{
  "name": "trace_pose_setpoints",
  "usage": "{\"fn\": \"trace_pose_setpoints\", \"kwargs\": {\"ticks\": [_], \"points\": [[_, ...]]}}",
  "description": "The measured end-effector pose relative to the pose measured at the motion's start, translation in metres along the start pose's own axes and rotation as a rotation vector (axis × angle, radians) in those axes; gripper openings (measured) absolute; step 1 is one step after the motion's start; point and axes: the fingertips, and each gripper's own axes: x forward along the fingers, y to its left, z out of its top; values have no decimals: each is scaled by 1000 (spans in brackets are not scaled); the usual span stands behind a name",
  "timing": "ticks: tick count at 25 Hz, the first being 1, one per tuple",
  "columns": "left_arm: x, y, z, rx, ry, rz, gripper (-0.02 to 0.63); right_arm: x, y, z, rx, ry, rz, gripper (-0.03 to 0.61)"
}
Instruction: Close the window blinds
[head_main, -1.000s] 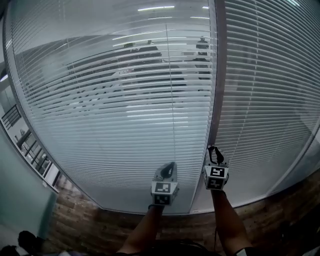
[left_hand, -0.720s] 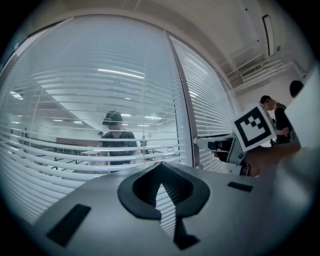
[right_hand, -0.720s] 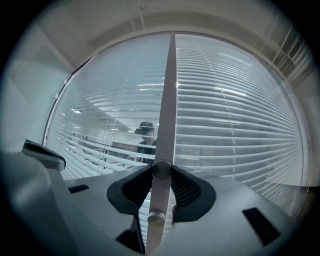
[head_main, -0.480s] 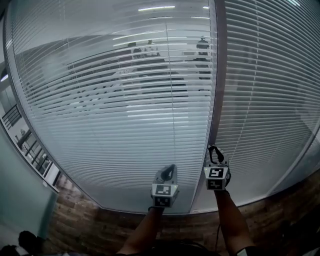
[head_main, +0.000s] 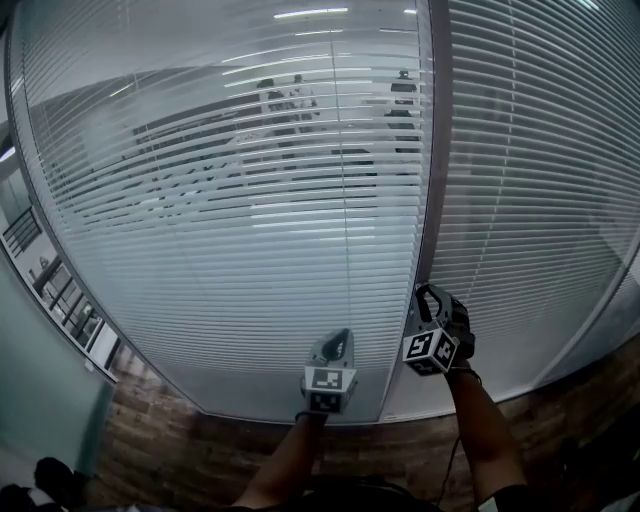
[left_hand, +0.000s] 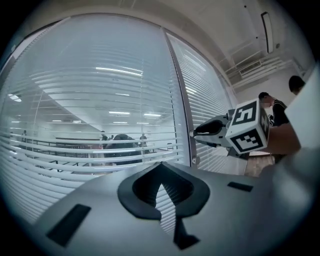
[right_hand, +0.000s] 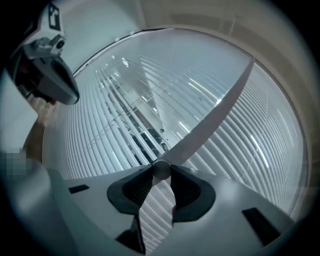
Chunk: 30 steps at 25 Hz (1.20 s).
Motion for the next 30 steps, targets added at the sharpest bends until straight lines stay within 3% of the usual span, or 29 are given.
{"fn": "trace_pose_setpoints", "kwargs": {"ticks": [3,10,13,15,18,22,25,27,30], "points": [[-3,3,-1,6,-14,7,2,1,1,0,-249,-3,-8,118],[-9,2,-3,0,-13,8,2,3,4,-2,-707,16,-15,118],[-13,2,-2,-7,-5,12,2,3,10,1,-823,-4,-12,118],[-16,1,1,-9,4,18,2,5,11,-5,-828,-5,-13,120],[-14,-3,1,12,-13,9,2,1,8,-5,-604,-28,10,148],[-13,-3,2,41,-8,4,2,-7,9,1,-131,-29,61,170],[-15,-3,3,36,-7,3,2,-6,0,3,245,-24,53,170],[-16,-4,1,27,-3,-1,2,-3,-7,2,404,-23,32,170],[-15,-6,-3,34,-5,1,2,4,-9,0,546,-19,14,170]]}}
